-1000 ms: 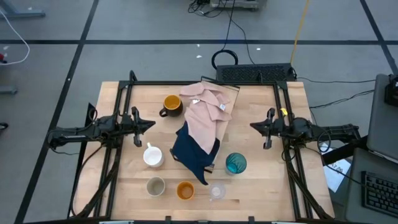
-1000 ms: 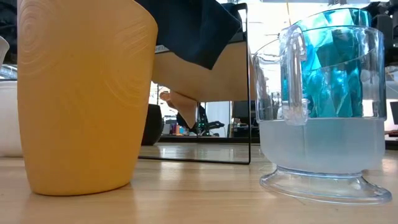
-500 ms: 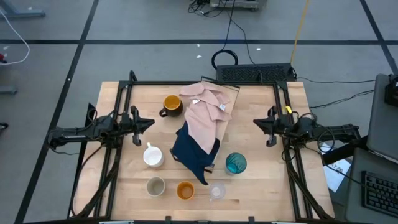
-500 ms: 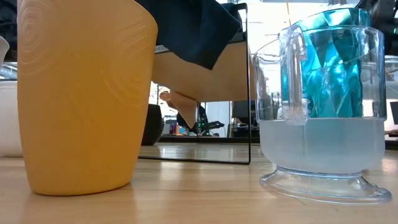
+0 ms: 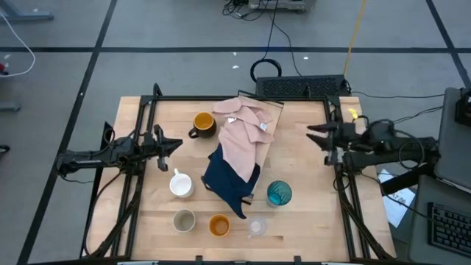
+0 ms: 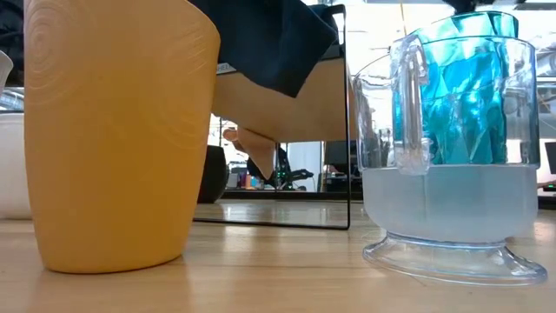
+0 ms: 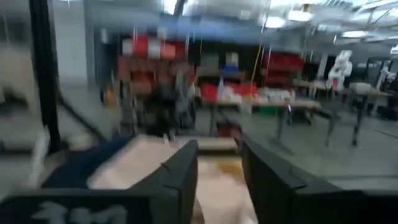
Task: Stack small to large cups/mugs on shelf
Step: Remove the brown table napkin from the shelf
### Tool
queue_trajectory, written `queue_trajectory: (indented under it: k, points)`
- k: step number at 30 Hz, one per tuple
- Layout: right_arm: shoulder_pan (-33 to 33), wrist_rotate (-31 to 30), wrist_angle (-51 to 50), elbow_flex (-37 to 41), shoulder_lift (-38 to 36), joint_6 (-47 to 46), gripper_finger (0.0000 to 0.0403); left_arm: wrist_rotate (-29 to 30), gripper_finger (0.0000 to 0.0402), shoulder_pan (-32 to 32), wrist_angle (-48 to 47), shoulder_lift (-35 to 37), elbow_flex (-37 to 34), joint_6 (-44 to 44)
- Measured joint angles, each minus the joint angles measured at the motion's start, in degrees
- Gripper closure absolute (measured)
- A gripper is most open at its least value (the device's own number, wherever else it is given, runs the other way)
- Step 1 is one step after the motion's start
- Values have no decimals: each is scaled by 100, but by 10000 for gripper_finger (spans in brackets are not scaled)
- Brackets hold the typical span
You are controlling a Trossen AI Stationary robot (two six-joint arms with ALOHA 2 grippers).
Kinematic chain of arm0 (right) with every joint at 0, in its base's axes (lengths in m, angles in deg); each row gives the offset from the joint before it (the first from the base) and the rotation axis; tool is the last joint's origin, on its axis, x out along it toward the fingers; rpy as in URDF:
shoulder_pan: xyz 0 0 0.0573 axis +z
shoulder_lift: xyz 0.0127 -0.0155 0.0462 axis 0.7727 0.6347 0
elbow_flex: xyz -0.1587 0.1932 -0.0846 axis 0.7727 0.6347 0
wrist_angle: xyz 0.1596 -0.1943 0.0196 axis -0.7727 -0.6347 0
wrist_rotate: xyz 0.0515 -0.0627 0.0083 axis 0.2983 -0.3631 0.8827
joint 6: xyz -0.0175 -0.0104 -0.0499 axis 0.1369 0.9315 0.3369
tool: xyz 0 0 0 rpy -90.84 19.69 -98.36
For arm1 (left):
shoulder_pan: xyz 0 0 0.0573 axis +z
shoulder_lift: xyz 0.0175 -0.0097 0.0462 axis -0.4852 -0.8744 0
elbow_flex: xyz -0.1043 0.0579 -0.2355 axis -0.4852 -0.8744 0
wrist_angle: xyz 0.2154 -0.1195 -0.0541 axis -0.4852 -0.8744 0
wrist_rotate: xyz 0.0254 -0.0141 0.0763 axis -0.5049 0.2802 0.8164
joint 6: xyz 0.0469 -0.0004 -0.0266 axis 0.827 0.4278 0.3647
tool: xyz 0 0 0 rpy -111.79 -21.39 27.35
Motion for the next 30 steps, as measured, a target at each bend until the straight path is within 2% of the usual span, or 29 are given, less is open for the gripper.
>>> queue_trajectory:
  k: [4, 9, 22, 24, 27, 30]
  points:
    - [0, -35, -192, 3, 856, 981, 264, 2, 364, 0, -11, 0, 0, -7]
    - [-2, -791, -56, -14, 1419, 1730, 262, 2, 364, 0, 9, -2, -2, -15]
    - [3, -1058, 641, -19, 1489, 2012, 261, 2, 364, -1, 13, -1, 0, -19]
    - [5, -1434, 639, -19, 1506, 2016, 261, 2, 364, -1, 12, -1, -1, -19]
    - [7, -2399, 644, -19, 1510, 2139, 261, 2, 364, 0, 15, 0, 0, -19]
    - [7, -3093, 646, -19, 1557, 2510, 261, 1, 364, 0, 15, 0, 0, -27]
